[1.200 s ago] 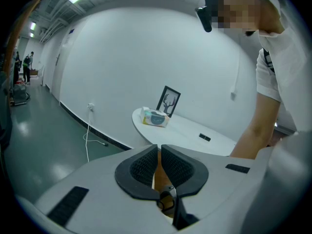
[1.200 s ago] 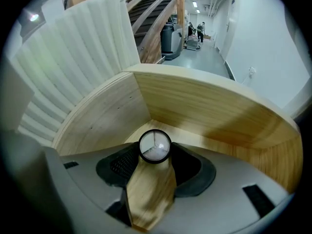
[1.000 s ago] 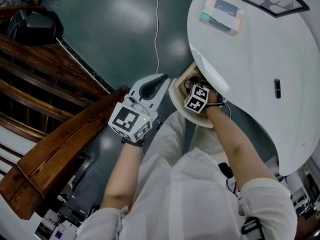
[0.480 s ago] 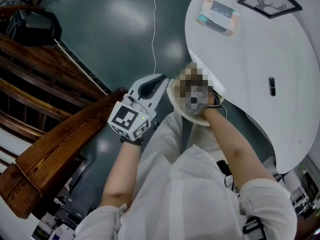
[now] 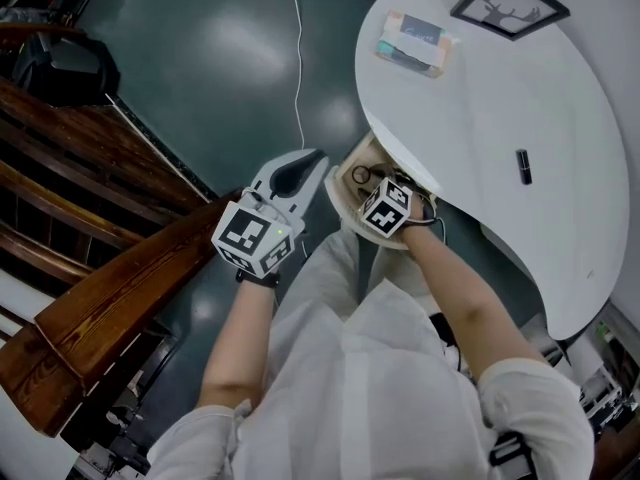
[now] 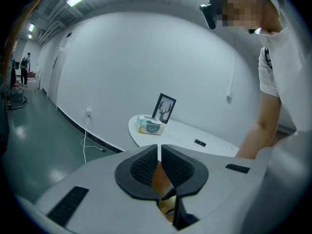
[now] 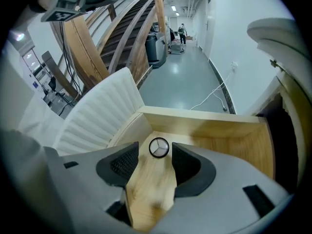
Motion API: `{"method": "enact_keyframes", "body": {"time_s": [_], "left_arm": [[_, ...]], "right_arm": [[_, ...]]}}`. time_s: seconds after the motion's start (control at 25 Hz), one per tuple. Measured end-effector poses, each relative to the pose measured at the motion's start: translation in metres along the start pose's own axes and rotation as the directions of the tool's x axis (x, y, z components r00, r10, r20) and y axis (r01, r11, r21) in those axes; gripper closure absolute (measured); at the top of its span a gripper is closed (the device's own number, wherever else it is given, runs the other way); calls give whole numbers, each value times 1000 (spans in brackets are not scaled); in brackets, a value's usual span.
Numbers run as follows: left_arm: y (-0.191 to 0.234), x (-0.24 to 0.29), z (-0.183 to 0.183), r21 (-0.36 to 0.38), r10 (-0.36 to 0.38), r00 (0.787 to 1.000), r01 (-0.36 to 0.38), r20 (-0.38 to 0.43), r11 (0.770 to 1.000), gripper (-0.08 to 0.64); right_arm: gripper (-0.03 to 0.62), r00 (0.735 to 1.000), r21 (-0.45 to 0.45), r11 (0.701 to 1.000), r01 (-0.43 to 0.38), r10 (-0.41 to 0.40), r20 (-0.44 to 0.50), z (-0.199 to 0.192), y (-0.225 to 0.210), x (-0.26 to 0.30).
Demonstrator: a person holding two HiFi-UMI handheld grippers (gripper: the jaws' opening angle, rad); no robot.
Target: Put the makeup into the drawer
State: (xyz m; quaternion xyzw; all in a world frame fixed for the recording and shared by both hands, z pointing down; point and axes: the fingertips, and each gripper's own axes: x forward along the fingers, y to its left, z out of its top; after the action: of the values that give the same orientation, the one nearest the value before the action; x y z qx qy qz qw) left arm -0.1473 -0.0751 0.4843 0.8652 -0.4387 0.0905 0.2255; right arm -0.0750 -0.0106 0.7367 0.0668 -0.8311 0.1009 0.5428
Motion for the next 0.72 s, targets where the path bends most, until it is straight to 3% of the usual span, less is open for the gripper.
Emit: {"method": "enact_keyframes", "body": {"time_s": [0.72], "left_arm": [[-23, 11, 40, 51, -73, 997, 72, 26, 996, 531]], "right_arm": [[440, 978, 140, 988, 61, -87, 188, 33, 9, -107]]}}
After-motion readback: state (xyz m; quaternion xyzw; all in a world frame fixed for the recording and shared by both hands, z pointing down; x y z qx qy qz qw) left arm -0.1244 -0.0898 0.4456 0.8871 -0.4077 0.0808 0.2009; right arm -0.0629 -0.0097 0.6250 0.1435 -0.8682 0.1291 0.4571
